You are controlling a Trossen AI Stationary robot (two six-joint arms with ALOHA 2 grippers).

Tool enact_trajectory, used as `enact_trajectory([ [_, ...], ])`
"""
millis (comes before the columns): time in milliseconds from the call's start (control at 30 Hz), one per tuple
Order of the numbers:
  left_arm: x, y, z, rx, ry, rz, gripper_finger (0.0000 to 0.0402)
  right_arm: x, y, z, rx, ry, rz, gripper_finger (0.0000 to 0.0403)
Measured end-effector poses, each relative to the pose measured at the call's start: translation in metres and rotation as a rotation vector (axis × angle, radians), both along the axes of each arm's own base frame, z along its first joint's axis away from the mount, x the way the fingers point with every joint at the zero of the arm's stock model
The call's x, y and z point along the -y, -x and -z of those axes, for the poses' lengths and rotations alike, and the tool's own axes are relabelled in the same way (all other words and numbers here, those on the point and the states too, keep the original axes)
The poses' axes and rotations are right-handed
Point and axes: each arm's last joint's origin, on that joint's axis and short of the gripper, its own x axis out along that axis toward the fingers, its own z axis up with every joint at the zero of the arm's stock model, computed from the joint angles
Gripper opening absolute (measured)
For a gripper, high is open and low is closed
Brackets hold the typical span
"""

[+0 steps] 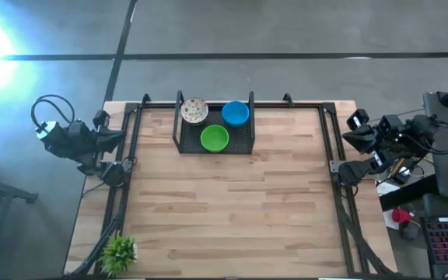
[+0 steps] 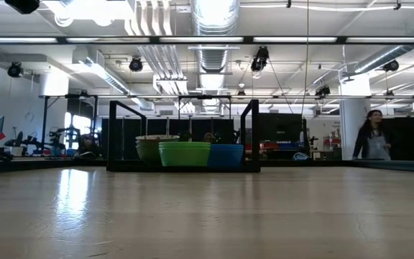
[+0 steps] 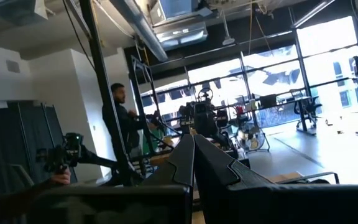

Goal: Pick & Place Mini bowls
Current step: Return to Home Position

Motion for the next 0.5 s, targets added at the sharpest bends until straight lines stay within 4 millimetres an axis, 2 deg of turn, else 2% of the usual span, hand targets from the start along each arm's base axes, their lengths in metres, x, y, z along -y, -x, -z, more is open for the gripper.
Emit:
enact_trajectory([
  [267, 0.005, -0.009, 0.010, 0.012, -0.008, -0.007, 0.0000, 0.001, 0.002, 0.018, 0.001, 0.022, 0.007, 0.0008],
  [500, 0.011, -0.022, 0.026, 0.006, -0.015, -0.010, 0.0000, 0.004, 0.011, 0.038, 0.037, 0.004, 0.011, 0.0008],
])
